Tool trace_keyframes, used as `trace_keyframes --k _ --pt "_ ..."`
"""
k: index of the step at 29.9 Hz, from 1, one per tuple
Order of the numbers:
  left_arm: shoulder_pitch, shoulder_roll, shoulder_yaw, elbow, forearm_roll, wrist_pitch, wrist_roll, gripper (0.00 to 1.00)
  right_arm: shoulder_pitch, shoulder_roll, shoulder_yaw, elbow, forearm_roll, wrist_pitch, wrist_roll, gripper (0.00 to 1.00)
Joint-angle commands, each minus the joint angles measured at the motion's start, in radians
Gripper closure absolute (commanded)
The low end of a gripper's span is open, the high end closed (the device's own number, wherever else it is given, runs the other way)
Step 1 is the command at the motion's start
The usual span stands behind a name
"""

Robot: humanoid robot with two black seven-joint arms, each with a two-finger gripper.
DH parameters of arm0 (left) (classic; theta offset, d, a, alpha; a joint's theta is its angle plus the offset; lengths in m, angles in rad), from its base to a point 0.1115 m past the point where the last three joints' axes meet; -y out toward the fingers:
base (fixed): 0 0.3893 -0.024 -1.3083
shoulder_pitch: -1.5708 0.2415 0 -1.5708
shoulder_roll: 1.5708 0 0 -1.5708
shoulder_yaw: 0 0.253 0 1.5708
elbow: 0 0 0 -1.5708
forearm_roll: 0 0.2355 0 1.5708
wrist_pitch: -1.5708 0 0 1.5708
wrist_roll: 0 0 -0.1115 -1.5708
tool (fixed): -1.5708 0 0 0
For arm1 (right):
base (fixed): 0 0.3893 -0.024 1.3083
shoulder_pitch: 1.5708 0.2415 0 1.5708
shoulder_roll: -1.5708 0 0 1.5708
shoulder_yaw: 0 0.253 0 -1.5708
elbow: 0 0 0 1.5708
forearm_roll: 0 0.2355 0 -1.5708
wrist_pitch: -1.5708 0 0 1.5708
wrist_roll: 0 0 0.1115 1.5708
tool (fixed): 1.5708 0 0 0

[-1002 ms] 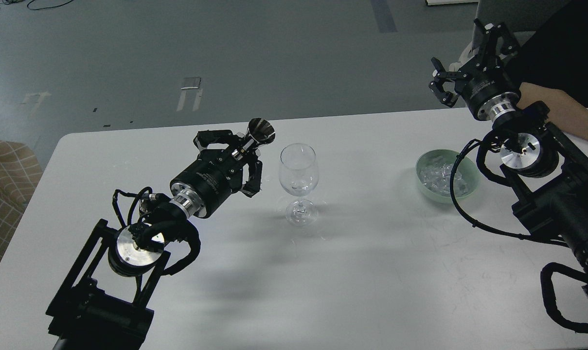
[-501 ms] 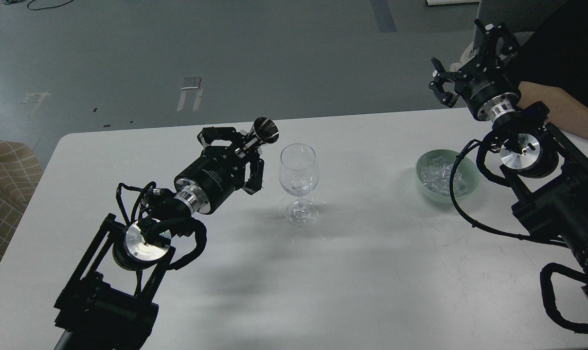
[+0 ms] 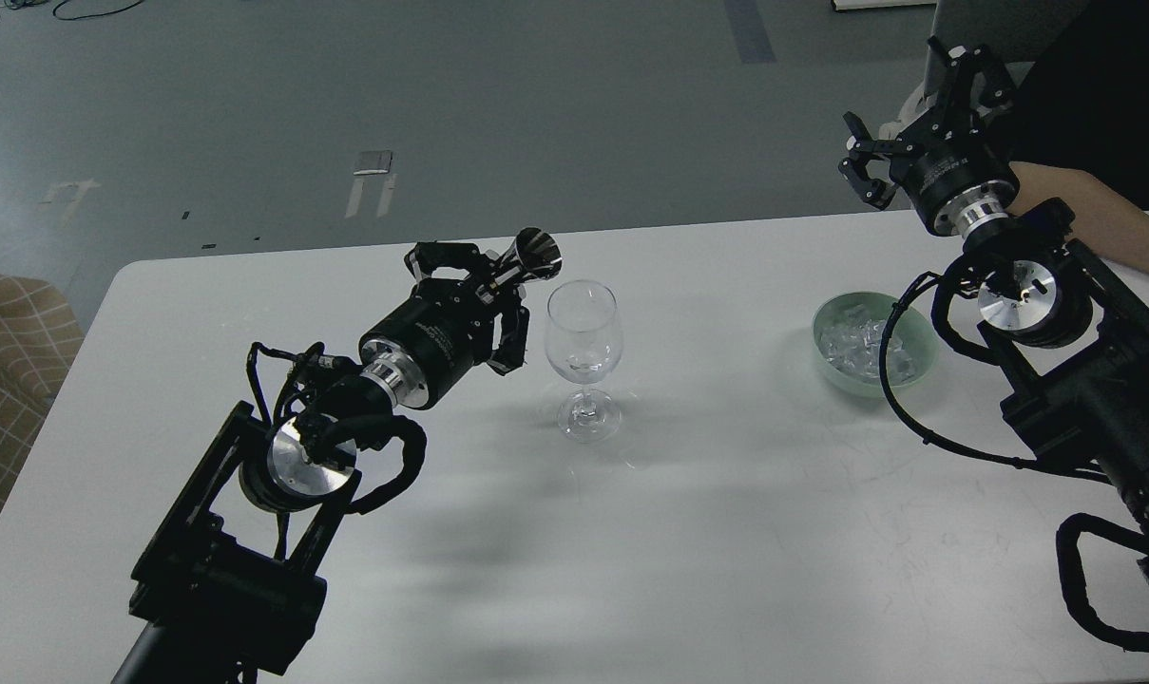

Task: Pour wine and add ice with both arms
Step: 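Tilt the jigger with the left gripper to pour into the wine glass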

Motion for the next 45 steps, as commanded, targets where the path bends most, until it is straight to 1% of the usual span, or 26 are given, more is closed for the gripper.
trace_keyframes --k 1,17,24,30,45 --pt "-0.001 -0.002 0.001 0.0 0.013 0.0 -0.001 1.0 0.0 0.0 0.0 0.0 0.0 0.0 0.001 0.0" --pt "-0.015 -0.001 0.002 0.014 0.07 -0.008 -0.006 1.0 0.0 0.003 0.001 0.0 0.0 0.0 0.001 0.0" --pt "-0.027 -0.002 0.041 0.011 0.08 -0.012 -0.008 1.0 0.0 0.0 0.001 -0.002 0.0 0.0 -0.001 0.0" --pt "-0.03 -0.022 0.045 0.011 0.093 -0.015 -0.008 1.0 0.0 0.002 0.001 0.0 0.0 0.0 0.001 0.0" --pt "-0.028 -0.018 0.053 0.013 0.157 -0.019 -0.018 1.0 0.0 0.002 0.001 0.0 0.0 0.0 0.001 0.0"
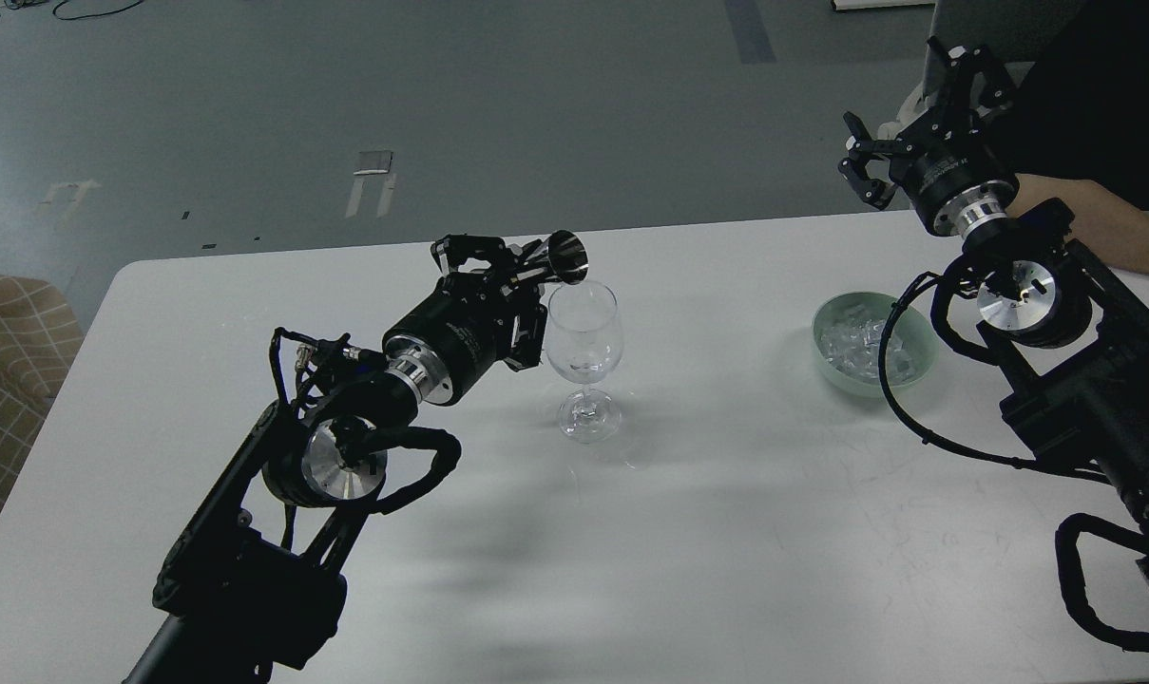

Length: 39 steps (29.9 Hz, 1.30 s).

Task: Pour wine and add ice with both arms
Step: 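Tilt the jigger with the left gripper to pour into the wine glass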

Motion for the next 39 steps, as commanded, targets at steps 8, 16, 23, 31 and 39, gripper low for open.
trace_keyframes --k 8,16,23,31,39 --pt "-0.002 0.013 0.0 0.002 0.019 -0.015 -0.043 1.0 0.0 0.0 0.0 0.0 0.0 -0.002 0.0 0.0" --pt "0.0 0.022 0.0 0.002 0.038 -0.035 -0.048 1.0 -0.003 0.002 0.0 0.0 0.0 -0.003 0.0 0.0" --pt "0.01 0.024 0.0 0.002 0.097 -0.081 -0.055 1.0 -0.003 0.003 0.0 0.0 0.0 -0.003 0.0 0.0" --pt "0.01 0.025 0.0 0.022 0.12 -0.089 -0.075 1.0 -0.003 0.003 0.001 0.0 0.0 -0.003 0.0 0.0" --pt "0.01 0.025 0.0 0.026 0.143 -0.09 -0.089 1.0 -0.005 0.005 0.001 0.0 0.0 -0.003 0.0 0.0"
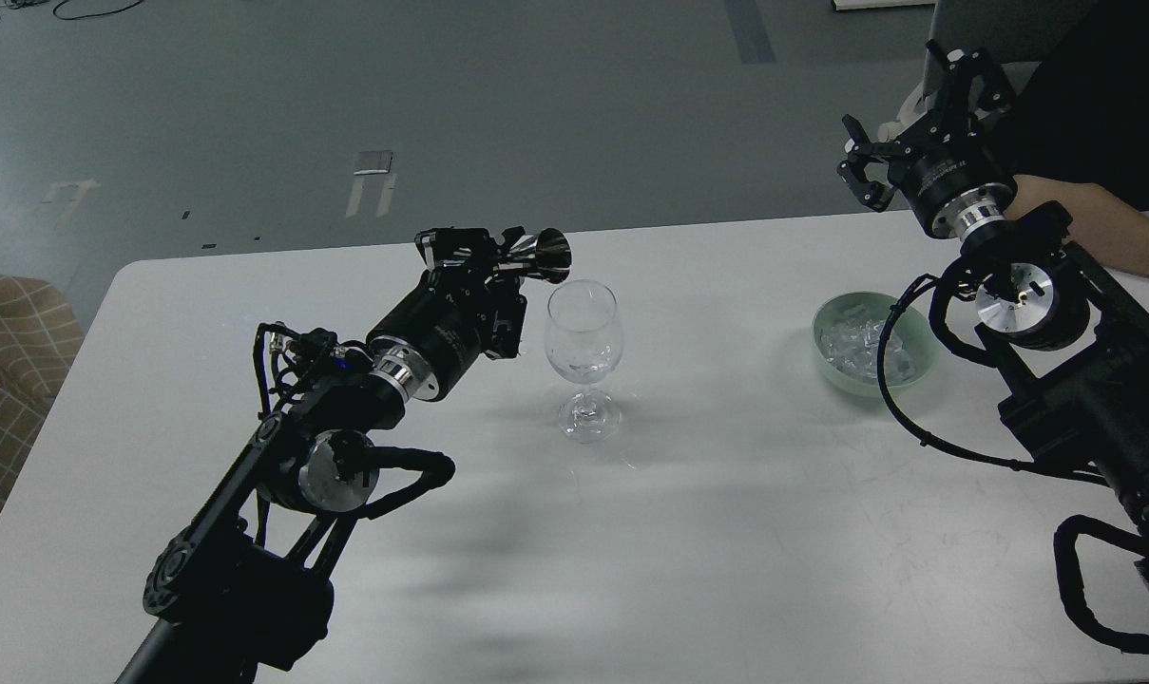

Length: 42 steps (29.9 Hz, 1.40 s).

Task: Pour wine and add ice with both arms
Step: 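Tilt the jigger with the left gripper to pour into the wine glass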

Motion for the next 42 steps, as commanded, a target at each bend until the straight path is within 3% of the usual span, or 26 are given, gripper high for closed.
trace_keyframes --k 1,26,42 --pt "-0.003 0.0 0.0 0.002 0.005 -0.001 -0.006 1.0 0.0 0.001 0.0 0.0 0.0 0.0 0.0 0.0" --pt "0.006 0.002 0.007 0.003 0.147 -0.036 -0.069 1.0 0.0 0.003 0.002 0.0 0.0 0.0 0.0 0.0" --pt "0.006 0.036 0.009 0.003 0.204 -0.04 -0.076 1.0 0.001 0.001 0.002 0.0 0.0 0.0 0.0 0.0"
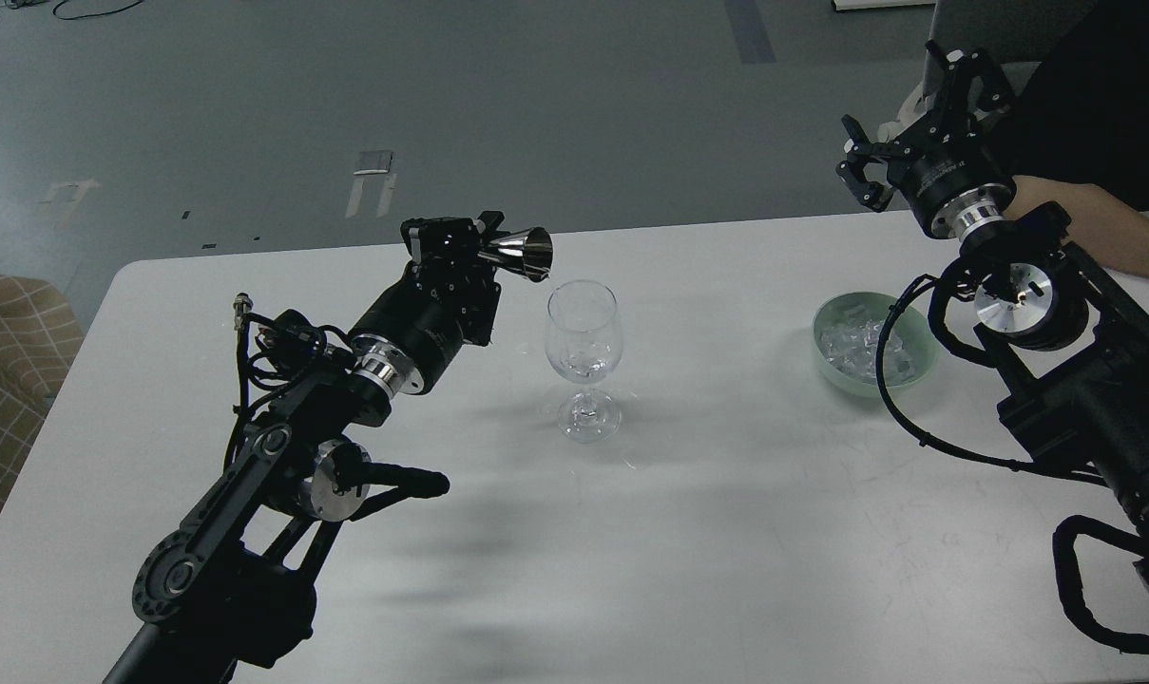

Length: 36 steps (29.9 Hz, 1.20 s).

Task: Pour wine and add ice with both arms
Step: 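Tilt the jigger with the left gripper to pour into the wine glass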

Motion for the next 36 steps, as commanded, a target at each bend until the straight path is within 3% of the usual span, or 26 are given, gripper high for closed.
trace_keyframes --k 1,36 --pt "0.0 0.002 0.0 0.0 0.002 0.001 -0.002 1.0 0.001 -0.001 0.0 0.0 0.0 0.0 0.0 0.0" --pt "0.006 0.028 0.063 -0.011 0.252 0.001 -0.026 1.0 0.001 0.001 0.0 0.003 0.0 0.0 0.0 0.0"
